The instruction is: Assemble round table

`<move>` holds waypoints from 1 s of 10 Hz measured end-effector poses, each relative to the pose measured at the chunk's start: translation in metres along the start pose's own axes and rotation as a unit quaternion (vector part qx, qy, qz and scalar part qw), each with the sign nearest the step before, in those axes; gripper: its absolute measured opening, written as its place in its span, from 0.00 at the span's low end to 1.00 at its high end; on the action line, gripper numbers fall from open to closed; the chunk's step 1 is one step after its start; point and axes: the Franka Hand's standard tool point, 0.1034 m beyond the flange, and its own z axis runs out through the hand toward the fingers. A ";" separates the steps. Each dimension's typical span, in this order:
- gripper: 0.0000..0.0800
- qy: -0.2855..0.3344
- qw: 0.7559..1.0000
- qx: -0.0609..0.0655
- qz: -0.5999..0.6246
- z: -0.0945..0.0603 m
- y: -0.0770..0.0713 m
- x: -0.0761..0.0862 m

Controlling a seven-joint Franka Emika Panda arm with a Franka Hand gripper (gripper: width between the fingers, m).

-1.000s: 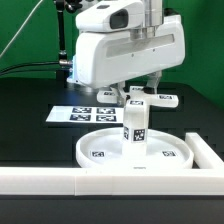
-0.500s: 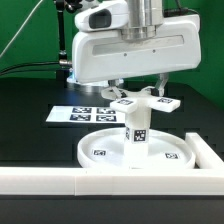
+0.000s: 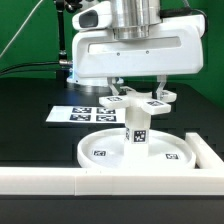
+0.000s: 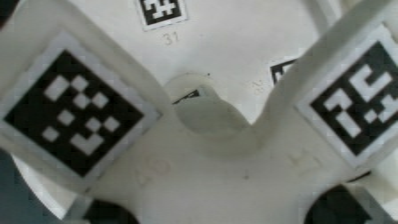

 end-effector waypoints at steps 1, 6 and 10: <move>0.56 0.003 0.998 0.007 0.059 0.000 0.001 0.000; 0.56 0.002 0.978 0.009 0.208 0.000 -0.001 0.000; 0.56 0.007 0.944 0.019 0.329 0.000 -0.001 0.000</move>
Offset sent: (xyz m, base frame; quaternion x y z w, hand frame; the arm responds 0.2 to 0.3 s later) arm -0.0009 0.0075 -0.0058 -0.0125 0.0019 0.2619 0.9650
